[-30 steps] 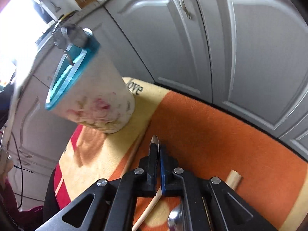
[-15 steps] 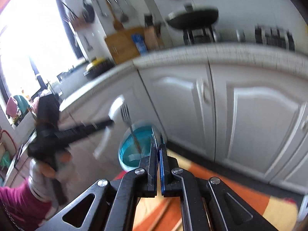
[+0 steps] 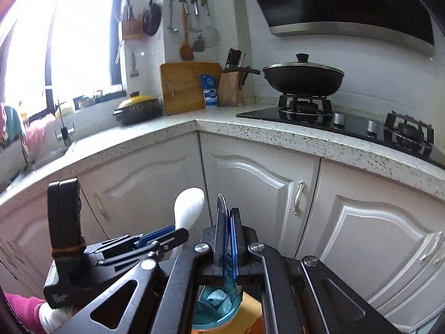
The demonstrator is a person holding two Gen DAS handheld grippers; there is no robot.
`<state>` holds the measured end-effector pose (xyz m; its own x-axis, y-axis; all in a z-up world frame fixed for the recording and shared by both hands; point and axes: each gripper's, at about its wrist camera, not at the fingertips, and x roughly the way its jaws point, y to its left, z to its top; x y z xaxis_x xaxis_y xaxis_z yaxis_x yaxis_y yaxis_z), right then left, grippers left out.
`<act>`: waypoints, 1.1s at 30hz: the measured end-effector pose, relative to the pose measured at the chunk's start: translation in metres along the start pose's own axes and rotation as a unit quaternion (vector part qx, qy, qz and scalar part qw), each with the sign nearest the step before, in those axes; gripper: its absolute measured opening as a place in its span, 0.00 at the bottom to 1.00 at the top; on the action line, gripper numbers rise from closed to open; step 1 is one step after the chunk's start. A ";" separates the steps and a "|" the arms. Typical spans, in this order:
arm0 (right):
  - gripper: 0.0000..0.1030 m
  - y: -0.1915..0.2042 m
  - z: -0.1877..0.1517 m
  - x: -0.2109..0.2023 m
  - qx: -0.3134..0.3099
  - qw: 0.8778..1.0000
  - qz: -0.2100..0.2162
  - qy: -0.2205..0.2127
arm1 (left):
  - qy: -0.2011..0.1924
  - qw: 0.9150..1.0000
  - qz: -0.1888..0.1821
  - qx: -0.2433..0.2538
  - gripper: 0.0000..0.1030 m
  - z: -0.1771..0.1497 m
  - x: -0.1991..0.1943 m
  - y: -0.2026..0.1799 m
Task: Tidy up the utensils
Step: 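Drop the white spoon into the cup with the left gripper while the right drops its steel spoon in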
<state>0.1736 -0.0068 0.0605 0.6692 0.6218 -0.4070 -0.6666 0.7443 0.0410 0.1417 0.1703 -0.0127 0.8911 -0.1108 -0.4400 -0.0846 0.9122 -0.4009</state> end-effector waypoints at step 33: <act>0.21 -0.009 -0.061 -0.001 0.041 0.993 0.033 0.103 | 0.081 0.997 0.002 0.003 0.43 -0.037 -0.031 0.008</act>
<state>0.1589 -0.0288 0.0042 0.5384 0.6126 -0.5786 -0.6719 0.7265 0.1441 0.0970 0.1668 -0.0318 0.8075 -0.1677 -0.5655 -0.0855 0.9154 -0.3935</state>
